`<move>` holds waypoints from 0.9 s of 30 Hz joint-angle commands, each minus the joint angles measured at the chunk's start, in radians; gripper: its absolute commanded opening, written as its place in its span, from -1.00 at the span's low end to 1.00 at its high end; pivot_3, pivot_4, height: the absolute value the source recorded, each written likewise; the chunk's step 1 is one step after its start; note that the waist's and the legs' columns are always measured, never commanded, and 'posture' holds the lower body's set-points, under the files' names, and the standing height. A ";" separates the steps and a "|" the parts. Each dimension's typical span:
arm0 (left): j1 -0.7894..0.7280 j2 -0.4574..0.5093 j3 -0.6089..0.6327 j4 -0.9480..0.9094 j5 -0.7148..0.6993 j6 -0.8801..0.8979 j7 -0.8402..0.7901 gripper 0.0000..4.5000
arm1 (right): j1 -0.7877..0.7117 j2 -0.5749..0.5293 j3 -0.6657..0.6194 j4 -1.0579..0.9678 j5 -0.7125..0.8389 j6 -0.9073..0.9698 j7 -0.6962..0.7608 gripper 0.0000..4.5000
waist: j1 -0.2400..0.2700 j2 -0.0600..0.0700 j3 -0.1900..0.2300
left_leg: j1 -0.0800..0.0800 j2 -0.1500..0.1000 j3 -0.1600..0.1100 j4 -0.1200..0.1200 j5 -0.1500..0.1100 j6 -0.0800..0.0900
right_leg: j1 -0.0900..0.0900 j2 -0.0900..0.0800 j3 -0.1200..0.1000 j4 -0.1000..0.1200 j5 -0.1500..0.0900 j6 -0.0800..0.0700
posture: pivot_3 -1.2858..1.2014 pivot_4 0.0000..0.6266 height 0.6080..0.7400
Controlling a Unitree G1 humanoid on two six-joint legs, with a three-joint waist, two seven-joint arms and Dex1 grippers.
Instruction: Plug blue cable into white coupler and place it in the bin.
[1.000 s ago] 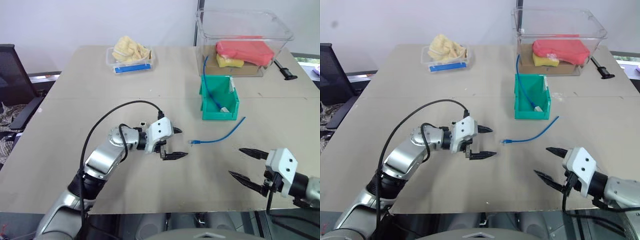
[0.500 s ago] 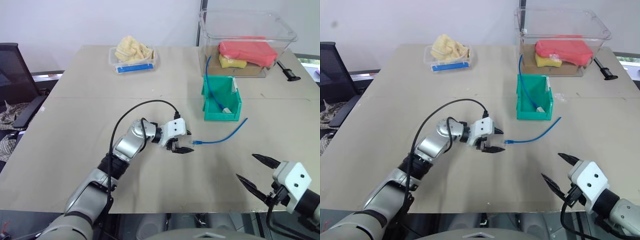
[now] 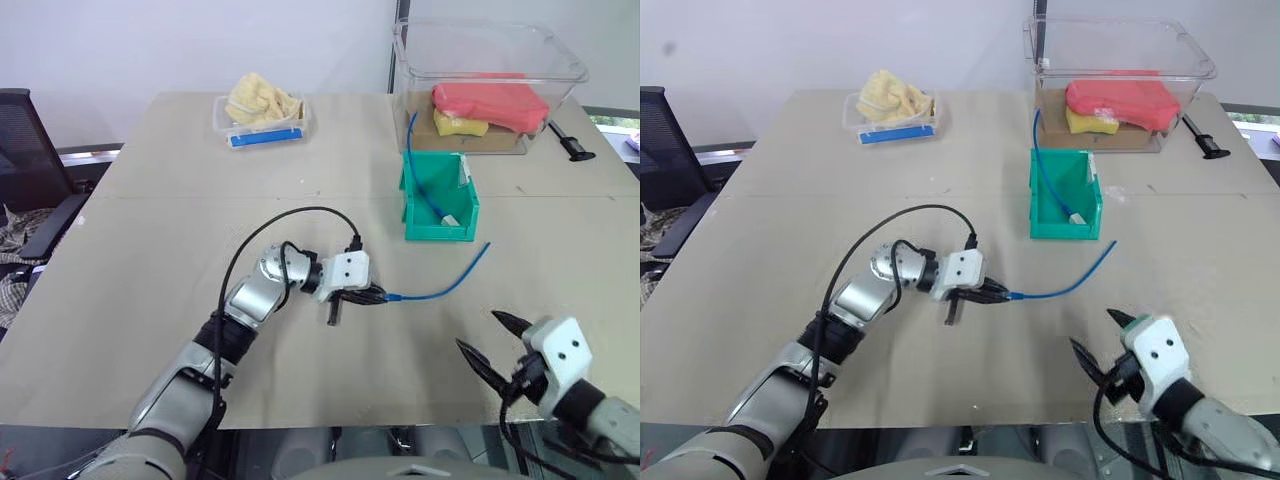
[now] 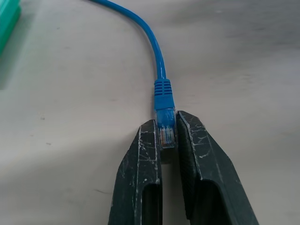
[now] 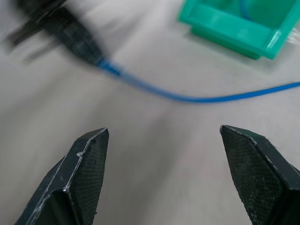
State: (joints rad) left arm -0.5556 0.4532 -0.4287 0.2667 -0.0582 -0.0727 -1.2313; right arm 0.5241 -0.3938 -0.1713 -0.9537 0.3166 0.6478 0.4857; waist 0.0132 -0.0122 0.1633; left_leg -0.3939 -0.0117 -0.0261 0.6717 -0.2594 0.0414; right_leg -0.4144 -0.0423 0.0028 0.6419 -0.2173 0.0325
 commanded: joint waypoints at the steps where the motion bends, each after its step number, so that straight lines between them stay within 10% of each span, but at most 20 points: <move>1: 0.013 -0.024 0.091 -0.053 -0.052 -0.135 0.054 -0.99 | -0.095 0.052 0.035 -0.001 0.094 0.182 -0.091 0.66 | 0.001 0.000 0.000 | 0.000 0.000 0.000 0.000 0.000 0.000 | 0.000 0.000 0.000 0.000 0.000 0.000 | 0.03 -0.52 1.00; 5: 0.034 -0.038 0.142 -0.079 -0.074 -0.232 0.092 -0.99 | -0.279 0.202 0.010 0.037 0.272 0.363 -0.193 0.66 | 0.002 0.000 0.000 | -0.002 -0.001 -0.001 0.000 0.000 0.000 | 0.000 -0.002 -0.001 0.000 0.001 0.000 | 0.03 -0.52 1.00; 10: 0.018 -0.064 0.184 -0.121 -0.080 -0.247 0.159 -1.00 | -0.474 0.312 -0.042 0.070 0.443 0.490 -0.294 -0.17 | 0.002 0.000 0.000 | -0.002 -0.002 -0.001 0.000 0.000 0.000 | -0.001 -0.002 -0.001 0.000 0.003 0.004 | 0.03 -0.52 1.00; 27: 0.123 -0.053 0.168 -0.423 -0.068 -0.135 0.258 -1.00 | -0.741 0.377 -0.104 0.277 0.807 0.471 -0.541 -0.17 | -0.019 0.001 0.000 | -0.002 -0.002 -0.002 -0.001 0.000 0.000 | -0.001 0.003 -0.003 0.001 0.003 0.004 | 0.03 -0.52 1.00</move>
State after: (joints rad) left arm -0.4251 0.3965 -0.2606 -0.0673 -0.1184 -0.2316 -0.9943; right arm -0.2062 -0.0094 -0.2731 -0.6598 1.0823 1.1424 -0.0391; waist -0.0054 -0.0117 0.1638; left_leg -0.3960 -0.0134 -0.0283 0.6705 -0.2593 0.0415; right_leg -0.4158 -0.0388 0.0007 0.6428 -0.2144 0.0364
